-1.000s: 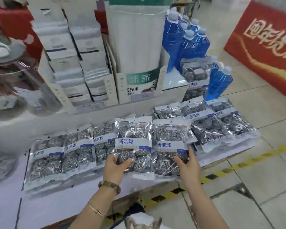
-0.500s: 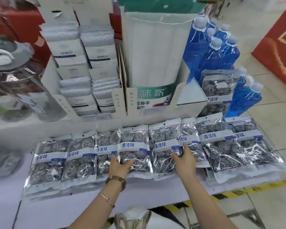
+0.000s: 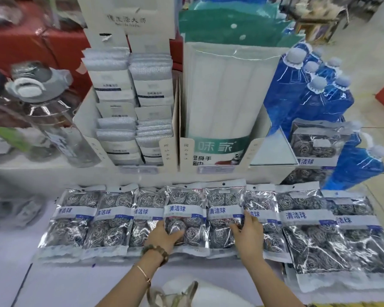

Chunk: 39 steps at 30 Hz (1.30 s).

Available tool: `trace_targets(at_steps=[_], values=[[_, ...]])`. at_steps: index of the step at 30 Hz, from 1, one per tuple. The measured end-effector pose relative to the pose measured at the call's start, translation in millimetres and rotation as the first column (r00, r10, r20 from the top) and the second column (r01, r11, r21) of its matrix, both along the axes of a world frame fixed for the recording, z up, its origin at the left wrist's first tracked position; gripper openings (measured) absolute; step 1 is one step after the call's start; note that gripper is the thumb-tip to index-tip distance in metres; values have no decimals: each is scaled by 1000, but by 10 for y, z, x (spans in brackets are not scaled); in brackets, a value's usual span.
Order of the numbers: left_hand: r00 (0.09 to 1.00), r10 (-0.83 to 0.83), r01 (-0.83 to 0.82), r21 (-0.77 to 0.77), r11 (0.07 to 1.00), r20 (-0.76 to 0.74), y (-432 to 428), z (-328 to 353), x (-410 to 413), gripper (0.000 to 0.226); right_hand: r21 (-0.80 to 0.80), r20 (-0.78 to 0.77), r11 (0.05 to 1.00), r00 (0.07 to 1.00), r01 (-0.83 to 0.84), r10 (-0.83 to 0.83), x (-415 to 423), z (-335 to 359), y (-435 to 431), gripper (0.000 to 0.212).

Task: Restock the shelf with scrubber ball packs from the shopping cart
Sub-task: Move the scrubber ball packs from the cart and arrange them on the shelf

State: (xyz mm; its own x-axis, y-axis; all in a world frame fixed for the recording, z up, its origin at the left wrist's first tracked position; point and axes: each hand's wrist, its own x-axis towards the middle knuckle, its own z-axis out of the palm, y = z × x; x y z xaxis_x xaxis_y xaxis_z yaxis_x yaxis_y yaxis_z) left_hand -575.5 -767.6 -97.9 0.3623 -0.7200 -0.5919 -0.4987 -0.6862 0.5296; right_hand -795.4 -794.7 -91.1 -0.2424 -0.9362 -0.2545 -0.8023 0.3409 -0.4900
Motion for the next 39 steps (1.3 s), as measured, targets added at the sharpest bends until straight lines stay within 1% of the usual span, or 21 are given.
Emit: trace_targets(at_steps=[1,3,5,6,8,10,13,15,18,22,27,32,35,39], values=[[996,-59,58,16,998,61,-5,13,24,78,-22,-53,999,998,-30,29,-27,-8,-13,64],[965,-167,167,15,986,202,-10,44,56,87,-70,-100,995,992,-77,70,-61,1,-27,63],[903,-254,278,-22,960,348,-16,102,69,96,-99,-139,984,981,-148,133,-71,-1,-31,65],[868,-297,344,-50,938,399,-26,136,59,96,-97,-163,976,971,-193,175,-70,-1,-33,67],[783,-427,502,-55,863,451,-61,190,6,94,-63,-217,950,933,-306,287,-62,5,-34,74],[692,-555,630,-12,777,462,-114,184,-81,98,-4,-251,909,881,-416,402,-32,10,-45,80],[598,-668,717,75,693,442,-222,100,-211,108,98,-254,869,832,-485,493,19,13,-83,87],[563,-706,735,130,666,430,-286,72,-290,110,170,-233,854,822,-491,519,26,2,-115,91],[544,-744,744,186,642,388,-363,59,-372,111,239,-191,830,814,-504,549,9,-48,-170,93],[515,-784,748,266,608,347,-415,21,-401,114,287,-187,788,775,-545,604,-42,-128,-217,94],[503,-789,732,311,606,354,-424,-11,-473,112,336,-181,755,747,-564,639,-64,-169,-244,96],[505,-784,722,322,613,361,-422,-55,-488,114,358,-182,733,727,-578,662,-51,-138,-258,90],[513,-777,716,318,622,365,-421,-74,-502,114,363,-191,733,724,-575,663,-57,-114,-244,90],[507,-766,730,275,625,396,-396,-44,-466,112,323,-201,749,731,-578,651,-61,-78,-236,90]])
